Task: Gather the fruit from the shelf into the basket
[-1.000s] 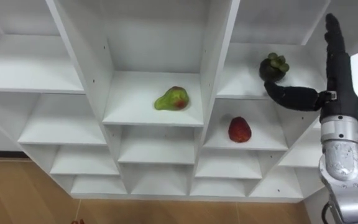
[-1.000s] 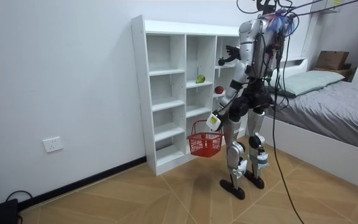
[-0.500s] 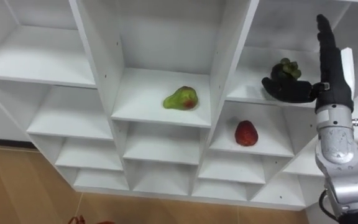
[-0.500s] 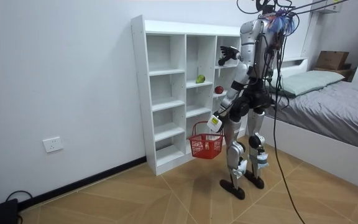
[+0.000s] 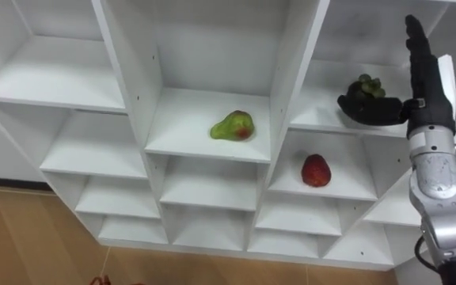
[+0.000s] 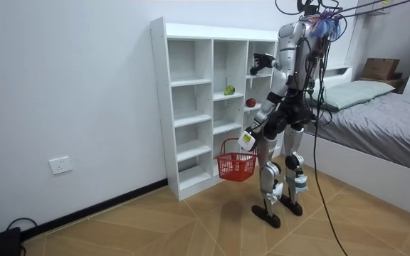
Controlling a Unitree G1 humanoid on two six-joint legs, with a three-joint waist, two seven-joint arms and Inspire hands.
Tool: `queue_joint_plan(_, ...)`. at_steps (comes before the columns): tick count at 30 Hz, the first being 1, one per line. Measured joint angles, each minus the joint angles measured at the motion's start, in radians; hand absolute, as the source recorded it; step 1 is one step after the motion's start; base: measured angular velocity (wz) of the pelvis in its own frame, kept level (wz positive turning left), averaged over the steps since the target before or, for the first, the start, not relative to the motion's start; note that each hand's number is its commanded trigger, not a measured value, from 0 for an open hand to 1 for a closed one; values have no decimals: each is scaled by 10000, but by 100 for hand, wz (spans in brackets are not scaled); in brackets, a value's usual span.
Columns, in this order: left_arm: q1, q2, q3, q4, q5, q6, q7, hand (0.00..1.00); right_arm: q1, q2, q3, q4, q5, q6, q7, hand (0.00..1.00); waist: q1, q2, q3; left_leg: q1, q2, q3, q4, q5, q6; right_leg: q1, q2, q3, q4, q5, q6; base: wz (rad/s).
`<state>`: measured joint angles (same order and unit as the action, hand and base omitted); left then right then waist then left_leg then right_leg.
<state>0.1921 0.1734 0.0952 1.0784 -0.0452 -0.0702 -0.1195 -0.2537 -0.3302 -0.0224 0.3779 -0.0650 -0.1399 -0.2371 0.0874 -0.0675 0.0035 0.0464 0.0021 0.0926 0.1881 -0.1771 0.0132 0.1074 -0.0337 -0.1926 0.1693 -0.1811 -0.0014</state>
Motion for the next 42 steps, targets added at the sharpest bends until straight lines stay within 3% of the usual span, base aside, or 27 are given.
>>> queue_joint_plan(12,13,17,22,19,-30,76,95,100,-2,-274,-23,981,600,114,415,0,-58,-103,52,4,-61,-136,66,3,7,96,-40,-102,-53,-2,-4,3)
queue_joint_plan(26,185,12,-20,28,-26,108,76,100,-8,-271,-117,1788,505,42,1253,0,-294,81,13,176,-68,-142,15,4,10,303,-53,-122,-30,-4,-3,0)
queue_joint_plan(35,175,141,-241,34,-179,107,87,100,-190,-272,-92,2365,511,-211,1319,0,-271,-46,43,202,-129,-194,31,25,45,405,-83,-91,-171,-2,4,0)
queue_joint_plan(42,102,210,-368,24,-208,187,77,100,-314,-271,-64,2232,150,-177,1391,0,-250,-88,48,192,-123,-146,-12,25,45,277,-79,-78,-183,-3,5,-2)
